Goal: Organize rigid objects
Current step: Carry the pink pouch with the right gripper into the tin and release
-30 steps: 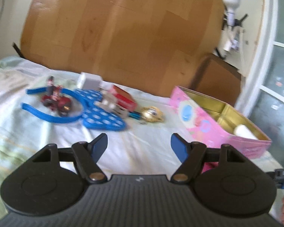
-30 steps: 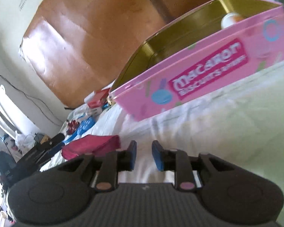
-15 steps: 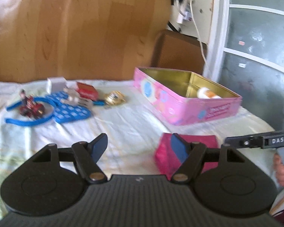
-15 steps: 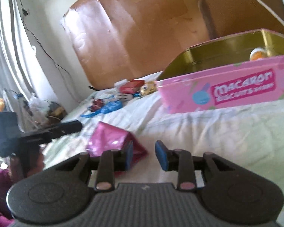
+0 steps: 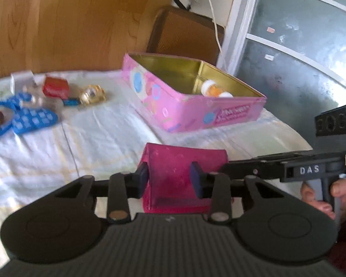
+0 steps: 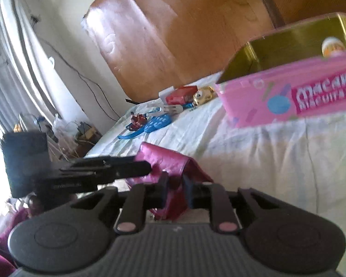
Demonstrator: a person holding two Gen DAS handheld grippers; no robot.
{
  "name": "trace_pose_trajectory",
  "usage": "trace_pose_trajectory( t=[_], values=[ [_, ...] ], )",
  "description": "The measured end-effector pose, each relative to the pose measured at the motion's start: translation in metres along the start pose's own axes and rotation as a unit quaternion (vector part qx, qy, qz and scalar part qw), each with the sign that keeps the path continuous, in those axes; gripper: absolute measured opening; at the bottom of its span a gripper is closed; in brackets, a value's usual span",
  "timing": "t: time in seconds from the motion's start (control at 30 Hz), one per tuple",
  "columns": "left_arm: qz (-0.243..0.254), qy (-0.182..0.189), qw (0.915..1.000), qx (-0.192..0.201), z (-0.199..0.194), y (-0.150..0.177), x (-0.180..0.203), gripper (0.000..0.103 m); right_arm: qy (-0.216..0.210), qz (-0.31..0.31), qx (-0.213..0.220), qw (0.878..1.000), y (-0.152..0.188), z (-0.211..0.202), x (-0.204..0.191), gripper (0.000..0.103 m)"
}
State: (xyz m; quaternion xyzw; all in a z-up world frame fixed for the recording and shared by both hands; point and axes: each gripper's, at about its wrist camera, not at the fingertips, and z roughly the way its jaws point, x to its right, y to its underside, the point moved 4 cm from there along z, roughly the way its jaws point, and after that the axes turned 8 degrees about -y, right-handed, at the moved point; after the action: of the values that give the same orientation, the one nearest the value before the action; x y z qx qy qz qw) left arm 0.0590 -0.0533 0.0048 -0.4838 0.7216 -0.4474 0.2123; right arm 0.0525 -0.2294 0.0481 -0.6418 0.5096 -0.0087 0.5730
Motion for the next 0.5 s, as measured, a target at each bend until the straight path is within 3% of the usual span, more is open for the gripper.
trace_pose_trajectory(
  t=[0.23, 0.37, 0.5],
  values=[
    [-0.006, 0.012, 0.9969, 0.078, -0.007, -0.062, 0.014, 0.037, 0.016, -0.08, 0.079, 0.994, -0.048, -0.03, -0.017, 0.014],
    [0.017, 0.002, 0.9924, 0.122, 0.021, -0.103, 0.036, 0.037, 0.064, -0.121, 0.125, 0.983, -0.081, -0.044, -0.007, 0.015],
    [0.023, -0.005, 0.992, 0.124, 0.065, -0.129, 0.055, 0.037, 0.091, -0.101, 0.143, 0.98, -0.105, -0.046, 0.032, 0.015]
  ],
)
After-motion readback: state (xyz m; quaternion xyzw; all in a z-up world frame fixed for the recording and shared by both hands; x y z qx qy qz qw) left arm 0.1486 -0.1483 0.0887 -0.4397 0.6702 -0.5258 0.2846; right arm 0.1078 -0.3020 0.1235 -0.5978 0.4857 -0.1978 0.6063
